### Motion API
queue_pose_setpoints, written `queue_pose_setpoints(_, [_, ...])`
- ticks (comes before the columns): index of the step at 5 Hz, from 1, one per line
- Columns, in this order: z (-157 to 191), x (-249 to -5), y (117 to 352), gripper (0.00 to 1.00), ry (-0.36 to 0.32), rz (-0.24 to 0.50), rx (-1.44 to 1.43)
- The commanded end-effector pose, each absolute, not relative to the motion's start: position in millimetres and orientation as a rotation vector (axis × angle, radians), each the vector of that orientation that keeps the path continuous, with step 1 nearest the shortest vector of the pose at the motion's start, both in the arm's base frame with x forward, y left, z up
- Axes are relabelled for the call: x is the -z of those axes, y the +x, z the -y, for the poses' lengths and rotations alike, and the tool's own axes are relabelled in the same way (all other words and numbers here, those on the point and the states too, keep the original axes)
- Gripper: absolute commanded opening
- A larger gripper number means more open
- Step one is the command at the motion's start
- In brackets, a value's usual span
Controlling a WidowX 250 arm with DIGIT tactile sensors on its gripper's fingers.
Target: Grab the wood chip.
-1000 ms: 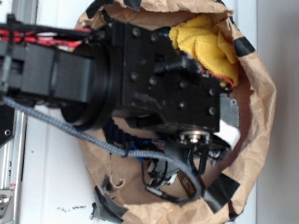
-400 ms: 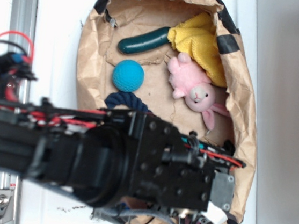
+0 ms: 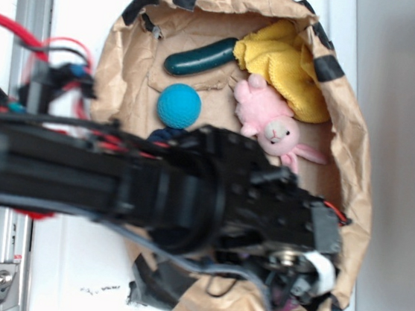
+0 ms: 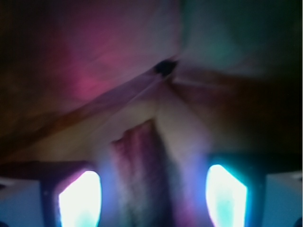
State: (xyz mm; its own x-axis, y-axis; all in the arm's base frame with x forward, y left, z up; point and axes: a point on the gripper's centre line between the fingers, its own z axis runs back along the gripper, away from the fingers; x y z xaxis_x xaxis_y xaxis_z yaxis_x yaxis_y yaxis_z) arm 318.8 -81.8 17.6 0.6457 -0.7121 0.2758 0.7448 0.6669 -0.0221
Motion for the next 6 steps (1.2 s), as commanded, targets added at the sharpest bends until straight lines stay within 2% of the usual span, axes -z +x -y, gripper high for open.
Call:
queue_pose_setpoints(1, [43.8,-43.7,314.3,0.0,0.064,0.2,0.55])
queue_pose_setpoints(2, [30.1,-78.2,301.8,0.0,0.109,0.122,0.383])
queue_pose_setpoints(3, [14.1,-110.1,290.1,0.0,0.094,0.07,0.181])
queue_pose_setpoints(4, [-0.6,-150.2,279.2,0.0,-0.033,0.072,0.061])
queue_pose_setpoints(5, [-1.5,-168.0,272.1,0.0,-0.032,0.084,-0.031])
queue_pose_setpoints(6, [1.0,-172.8,266.2,0.0,-0.031,0.116,-0.023])
